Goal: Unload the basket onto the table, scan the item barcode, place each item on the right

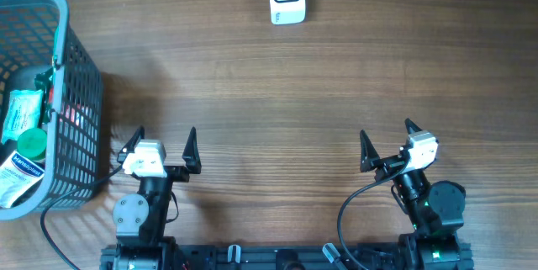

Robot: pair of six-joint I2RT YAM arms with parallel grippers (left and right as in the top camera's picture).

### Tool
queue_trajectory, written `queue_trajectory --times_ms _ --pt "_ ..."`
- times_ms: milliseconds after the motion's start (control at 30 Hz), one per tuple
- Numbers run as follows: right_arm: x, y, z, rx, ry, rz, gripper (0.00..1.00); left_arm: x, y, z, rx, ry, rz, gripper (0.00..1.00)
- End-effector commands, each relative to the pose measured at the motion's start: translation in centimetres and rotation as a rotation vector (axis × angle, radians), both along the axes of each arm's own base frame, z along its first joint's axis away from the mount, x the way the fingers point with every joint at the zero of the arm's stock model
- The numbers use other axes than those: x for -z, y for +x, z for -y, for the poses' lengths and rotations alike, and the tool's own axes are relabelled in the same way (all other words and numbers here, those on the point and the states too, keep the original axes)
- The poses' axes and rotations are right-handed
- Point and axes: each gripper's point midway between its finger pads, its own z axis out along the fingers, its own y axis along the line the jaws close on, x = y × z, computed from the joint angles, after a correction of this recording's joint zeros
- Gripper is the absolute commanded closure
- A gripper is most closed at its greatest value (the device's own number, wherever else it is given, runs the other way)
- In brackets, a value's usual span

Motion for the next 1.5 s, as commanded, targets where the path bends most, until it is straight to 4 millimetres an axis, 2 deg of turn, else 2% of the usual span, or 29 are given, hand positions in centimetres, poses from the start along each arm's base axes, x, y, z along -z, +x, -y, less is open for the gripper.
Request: queue_trajectory --times_ms 0,667,833,1100,1467 --pt "-0.1 0.1 0.2 0.010 -0.007 0.006 0.00 0.2 0.0 -0.5 -0.026 -0.016 0.002 0.00" --pt "-0.1 0.1 0.2 0.010 -0.007 0.007 0.00 0.1 0.0 0.0 0.001 -0.022 0.005 0.00" --pt "-0.1 0.1 0.2 0.010 -0.007 0.006 0.00 0.2 0.0 0.1 0.001 -0.134 -0.004 0.00" --pt "-0.1 0.1 0.2 0.010 -0.007 0.007 0.00 0.4 -0.2 0.6 0.025 -0.134 -0.059 0.00" --pt "-0.1 0.1 0.2 0.010 -0.007 0.007 0.00 -1.8 1.5 0.6 0.017 -0.123 -0.189 0.00"
